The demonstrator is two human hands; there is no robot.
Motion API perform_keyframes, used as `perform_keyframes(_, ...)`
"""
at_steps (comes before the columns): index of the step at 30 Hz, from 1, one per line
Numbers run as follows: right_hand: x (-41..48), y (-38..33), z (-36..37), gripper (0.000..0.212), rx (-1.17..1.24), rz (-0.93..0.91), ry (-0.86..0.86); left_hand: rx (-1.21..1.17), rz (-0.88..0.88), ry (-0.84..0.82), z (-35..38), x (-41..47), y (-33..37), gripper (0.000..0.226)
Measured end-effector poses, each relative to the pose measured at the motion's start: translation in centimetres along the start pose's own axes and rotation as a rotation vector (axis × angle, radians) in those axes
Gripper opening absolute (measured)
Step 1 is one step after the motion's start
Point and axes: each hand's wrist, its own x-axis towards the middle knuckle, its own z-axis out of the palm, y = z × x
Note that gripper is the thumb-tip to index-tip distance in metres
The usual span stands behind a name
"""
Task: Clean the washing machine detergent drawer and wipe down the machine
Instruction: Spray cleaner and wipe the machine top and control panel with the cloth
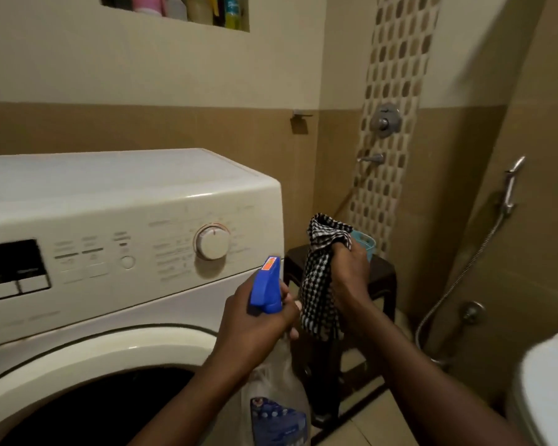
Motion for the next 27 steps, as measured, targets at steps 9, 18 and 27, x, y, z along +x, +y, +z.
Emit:
perform_keyframes(9,4.2,-8.2,-7.2,0.035,-0.058,0.116,-0.016,0.081,-0.038,-0.062,5.6,2.5,8.4,0.027)
perform_keyframes(18,5.9,-26.7,-13.9,0.035,-0.183,0.169,0.050,0.080,-0.082,-0.010,7.6,5.6,24.1,0.030)
perform_keyframes(27,7.2,-38.1,-17.4,0.038,-0.288,0.111,-0.020,0.149,-0.031,0.034,9.0,8.5,33.9,0.026)
